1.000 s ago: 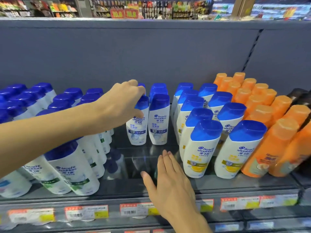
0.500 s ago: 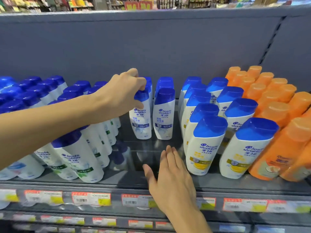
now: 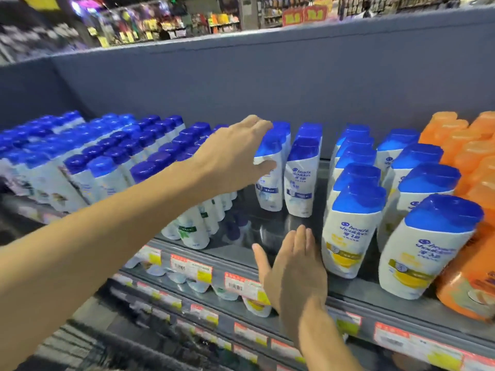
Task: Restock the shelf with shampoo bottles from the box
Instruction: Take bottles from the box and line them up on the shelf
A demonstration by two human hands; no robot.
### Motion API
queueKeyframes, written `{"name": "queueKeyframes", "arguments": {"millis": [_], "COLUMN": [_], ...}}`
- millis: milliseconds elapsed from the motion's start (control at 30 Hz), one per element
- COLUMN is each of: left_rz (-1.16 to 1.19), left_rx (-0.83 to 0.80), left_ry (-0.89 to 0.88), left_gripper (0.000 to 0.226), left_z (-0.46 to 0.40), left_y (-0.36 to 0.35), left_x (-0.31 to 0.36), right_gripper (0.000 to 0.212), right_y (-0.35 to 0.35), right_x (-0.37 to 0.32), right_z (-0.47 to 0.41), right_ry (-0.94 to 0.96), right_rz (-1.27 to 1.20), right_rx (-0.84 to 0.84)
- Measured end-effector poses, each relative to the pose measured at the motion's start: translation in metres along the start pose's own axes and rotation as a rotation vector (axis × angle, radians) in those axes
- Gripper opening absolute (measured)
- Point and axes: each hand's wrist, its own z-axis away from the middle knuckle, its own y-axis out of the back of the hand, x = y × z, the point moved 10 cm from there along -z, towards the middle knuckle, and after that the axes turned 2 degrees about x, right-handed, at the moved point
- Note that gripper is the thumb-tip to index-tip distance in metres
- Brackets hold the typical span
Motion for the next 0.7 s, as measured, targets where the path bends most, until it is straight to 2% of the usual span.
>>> {"name": "queueKeyframes", "arguments": {"millis": [133,200,300,367,433,500,633,700], "left_rz": [0.021,0.078,0.109,0.145,0.148,0.100,0.033,0.070], "left_rx": [0.212,0.234,0.100,-0.040,-0.162,-0.234,-0.380,-0.470], "left_ry": [-0.042,-0.049,0.027,0.169,0.352,0.494,0.532,0.556], "left_gripper": [0.041,0.030,0.020,0.021,0.027,0.034,0.031,0.034], "left_z": [0.080,0.134,0.223,0.289,0.363,0.436,0.539,0.585], "left_y": [0.064,0.074,0.046,0.015,-0.015,-0.039,-0.100,-0.144], "left_x": [0.006,-0.006,-0.043,-0.081,-0.124,-0.164,-0.232,-0.266], "right_gripper": [0.090,0.093,0.092,0.084,0.075,0.070,0.070,0.067], "right_y": [0.009,0.025,0.050,0.067,0.056,0.021,-0.122,-0.199], "right_x": [-0.006,-0.023,-0.070,-0.104,-0.147,-0.197,-0.294,-0.327], "right_z": [0.004,0.013,0.037,0.062,0.094,0.133,0.219,0.262], "right_ry": [0.012,0.038,0.139,0.195,0.275,0.375,0.511,0.501], "right_rz": [-0.044,-0.082,-0.164,-0.247,-0.316,-0.317,-0.223,-0.126], "right_rx": [0.028,0.017,0.001,0.066,0.058,-0.025,-0.419,-0.600]}}
